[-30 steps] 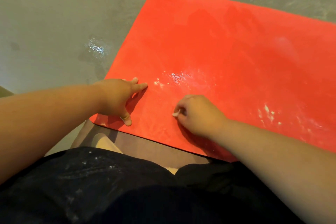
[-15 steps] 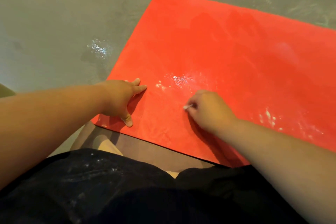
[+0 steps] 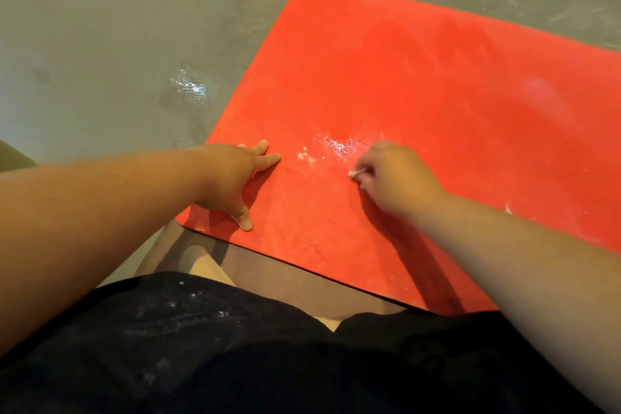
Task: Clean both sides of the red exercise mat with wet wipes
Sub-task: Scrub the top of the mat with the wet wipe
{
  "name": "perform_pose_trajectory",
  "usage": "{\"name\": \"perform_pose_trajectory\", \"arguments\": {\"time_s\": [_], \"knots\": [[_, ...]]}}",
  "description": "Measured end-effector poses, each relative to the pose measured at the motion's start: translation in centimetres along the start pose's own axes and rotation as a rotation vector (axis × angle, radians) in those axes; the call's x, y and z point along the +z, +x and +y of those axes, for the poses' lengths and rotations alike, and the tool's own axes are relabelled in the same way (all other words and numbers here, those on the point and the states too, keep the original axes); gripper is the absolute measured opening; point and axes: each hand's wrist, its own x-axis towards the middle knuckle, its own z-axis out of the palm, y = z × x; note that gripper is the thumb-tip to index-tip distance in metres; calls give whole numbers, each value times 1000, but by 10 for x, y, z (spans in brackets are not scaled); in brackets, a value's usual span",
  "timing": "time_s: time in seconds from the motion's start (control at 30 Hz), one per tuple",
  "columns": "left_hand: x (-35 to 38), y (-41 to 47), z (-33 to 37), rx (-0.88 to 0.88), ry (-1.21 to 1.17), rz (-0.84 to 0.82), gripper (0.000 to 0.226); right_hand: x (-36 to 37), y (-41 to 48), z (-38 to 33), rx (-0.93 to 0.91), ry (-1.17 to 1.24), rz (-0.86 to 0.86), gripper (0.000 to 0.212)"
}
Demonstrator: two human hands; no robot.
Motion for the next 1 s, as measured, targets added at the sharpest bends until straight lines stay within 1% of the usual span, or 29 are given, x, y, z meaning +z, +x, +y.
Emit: {"name": "perform_pose_trajectory", "arguments": {"time_s": [0.07, 0.13, 0.17, 0.2, 0.3, 0.33, 0.37, 0.43, 0.53, 0.57, 0.6, 0.63, 0.7, 0.77, 0.8, 0.83, 0.87, 0.93, 1.0], "knots": [[0, 1, 0, 3, 1, -1, 130, -8, 21, 26, 188, -33, 94, 16], [0, 2, -1, 3, 6, -3, 131, -5, 24, 22, 253, -42, 113, 18], [-1, 3, -1, 2, 3, -7, 131, 0, 17, 12, 228, -27, 97, 19], [-1, 3, -1, 1, -2, -10, 131, 5, 6, -2, 162, 9, 78, 20], [-2, 2, 0, 2, 1, -16, 131, 13, -29, -37, -146, 65, -42, 22], [-2, 1, 0, 1, 6, -15, 131, 11, -31, -39, -206, 46, -88, 23], [-2, 1, 1, -1, 9, -13, 131, 8, -26, -37, -228, 24, -104, 22], [-2, 2, 1, 0, 11, -7, 131, 5, -3, -21, -161, -14, -48, 19], [-2, 2, 0, -5, 10, -8, 132, -2, 35, 11, 161, -41, 111, 17], [-2, 3, 0, -7, 9, -8, 132, -1, 41, 14, 225, -48, 144, 18], [-2, 4, 0, -7, 9, -8, 133, 1, 40, 11, 226, -63, 156, 19], [-2, 4, -1, -7, 8, -11, 134, 6, 34, 2, 183, -74, 142, 20], [-2, 5, -2, -9, 14, -14, 134, 20, 8, -23, -3, -43, 113, 20], [-3, 5, -2, -9, 36, -14, 134, 27, -12, -37, -177, -15, 38, 18], [-3, 4, -1, -10, 47, -11, 134, 24, -9, -33, -211, -24, 16, 18], [-3, 4, -1, -10, 58, -7, 134, 19, 1, -24, -194, -35, 31, 18], [-3, 4, -1, -10, 68, -3, 134, 14, 13, -12, -138, -28, 75, 17], [-3, 3, -1, -10, 78, -2, 133, 4, 31, 10, 9, 21, 163, 15], [-3, 3, -2, -13, 77, -8, 133, 2, 40, 26, 127, 55, 205, 16]]}}
